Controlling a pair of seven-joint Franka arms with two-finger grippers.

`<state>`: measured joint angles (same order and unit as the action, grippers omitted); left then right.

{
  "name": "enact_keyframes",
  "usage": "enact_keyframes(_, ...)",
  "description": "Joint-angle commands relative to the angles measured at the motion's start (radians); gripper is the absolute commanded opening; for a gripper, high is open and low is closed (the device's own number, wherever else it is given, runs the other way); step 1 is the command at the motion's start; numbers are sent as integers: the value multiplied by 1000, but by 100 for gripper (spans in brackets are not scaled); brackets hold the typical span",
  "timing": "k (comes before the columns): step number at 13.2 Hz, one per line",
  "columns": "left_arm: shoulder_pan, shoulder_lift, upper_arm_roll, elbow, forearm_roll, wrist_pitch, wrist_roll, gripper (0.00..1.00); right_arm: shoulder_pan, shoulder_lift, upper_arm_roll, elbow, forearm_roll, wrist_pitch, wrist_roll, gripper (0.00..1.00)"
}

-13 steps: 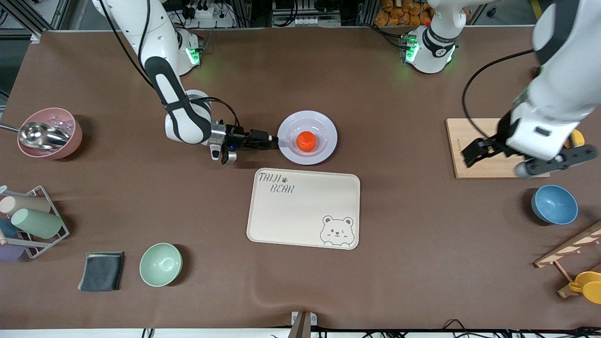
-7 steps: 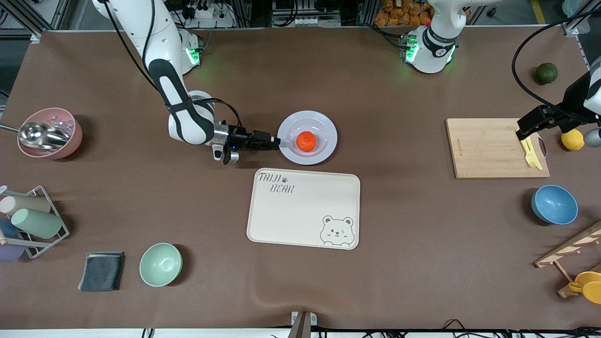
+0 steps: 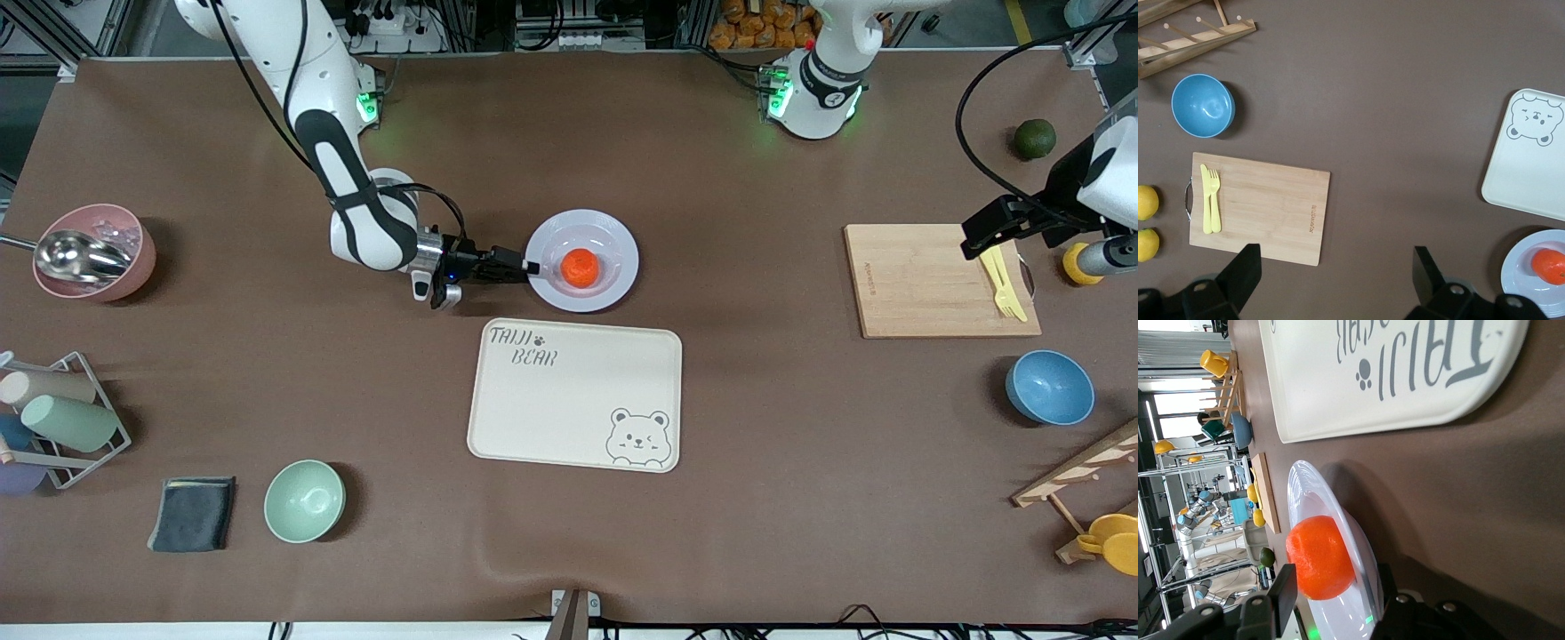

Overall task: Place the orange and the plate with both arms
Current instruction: 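Slide the white plate with the right gripper toward the bear tray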

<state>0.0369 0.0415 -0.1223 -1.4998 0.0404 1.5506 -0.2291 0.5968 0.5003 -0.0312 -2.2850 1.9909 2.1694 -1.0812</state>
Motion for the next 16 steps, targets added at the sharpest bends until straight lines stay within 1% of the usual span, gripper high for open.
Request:
enact_keyframes(1,11,-38,4,-20,-14,-12,10,100,15,27,-7,12,58,6,-62,50)
enact_keyframes(2,11,-40,4,-19,-14,-15,10,100,18,27,-7,12,60,6,-63,44)
enact_keyframes(3,11,-43,6,-19,-14,-18,11,100,20,27,-7,12,60,6,-65,35)
enact_keyframes(4,11,-51,6,-20,-14,-23,11,100,21,27,-7,12,62,6,-74,22)
enact_keyframes(6,11,-52,6,-20,-16,-24,11,100,20,27,-7,12,62,6,-74,11)
enact_keyframes(7,11,-54,6,-20,-16,-29,11,100,20,27,-7,12,62,6,-74,0)
enact_keyframes(11,9,-46,6,-16,-16,-27,10,100,3,20,-6,10,62,-5,-63,0)
enact_keyframes(12,8,-45,4,-17,-16,-26,8,100,1,11,-4,7,68,-13,-63,0)
enact_keyframes(13,6,-43,3,-17,-16,-26,8,100,-8,-11,-6,-2,95,-46,-62,0)
enact_keyframes(16,9,-46,3,-17,-16,-26,8,100,-23,-48,-3,-10,105,-88,-8,0)
